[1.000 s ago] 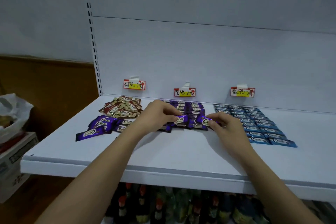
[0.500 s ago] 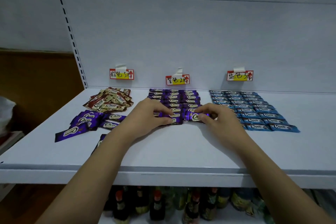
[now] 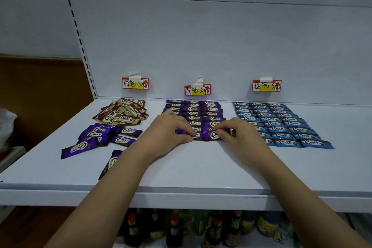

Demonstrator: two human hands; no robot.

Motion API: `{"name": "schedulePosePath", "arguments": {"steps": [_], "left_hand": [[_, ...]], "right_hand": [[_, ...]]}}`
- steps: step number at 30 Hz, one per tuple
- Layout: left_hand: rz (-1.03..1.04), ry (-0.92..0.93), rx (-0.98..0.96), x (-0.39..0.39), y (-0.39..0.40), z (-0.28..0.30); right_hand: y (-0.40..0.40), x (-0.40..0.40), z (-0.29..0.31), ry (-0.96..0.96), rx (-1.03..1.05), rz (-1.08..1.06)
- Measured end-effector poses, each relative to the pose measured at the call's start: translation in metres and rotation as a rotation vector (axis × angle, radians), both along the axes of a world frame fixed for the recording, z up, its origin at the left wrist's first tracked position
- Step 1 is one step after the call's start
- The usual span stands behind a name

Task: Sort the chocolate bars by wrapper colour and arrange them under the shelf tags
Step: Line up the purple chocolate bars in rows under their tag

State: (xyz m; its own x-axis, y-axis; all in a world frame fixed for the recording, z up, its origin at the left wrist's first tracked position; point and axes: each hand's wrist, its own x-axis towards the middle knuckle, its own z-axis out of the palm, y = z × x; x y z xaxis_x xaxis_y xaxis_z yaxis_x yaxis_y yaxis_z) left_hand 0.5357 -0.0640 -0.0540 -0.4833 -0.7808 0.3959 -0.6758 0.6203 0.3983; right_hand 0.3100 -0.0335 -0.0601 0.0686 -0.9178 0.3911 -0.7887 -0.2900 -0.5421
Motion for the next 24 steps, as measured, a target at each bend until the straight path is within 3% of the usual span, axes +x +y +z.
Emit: {"name": "schedulePosePath", "arguments": {"steps": [6, 11, 17, 24], "left_hand": [[0.008, 0.01, -0.06, 0.0, 0.001, -0.001], [0.134, 0.273, -0.112, -0.007, 0.009, 0.014], [0.232, 0.23, -0.097, 0.008, 0.017, 0.042], [0.455, 0.225, 0.05, 0.083, 0.055, 0.027]], "right_hand": [[0.002, 0.002, -0.006, 0.113, -0.123, -0.039], [0.015, 0.007, 0.004, 0.108, -0.221, -0.035], [0.021, 0.032, 0.017, 0.107, -0.205, 0.039], [0.025, 0.1, 0.026, 0.11, -0.085, 0.285]]}}
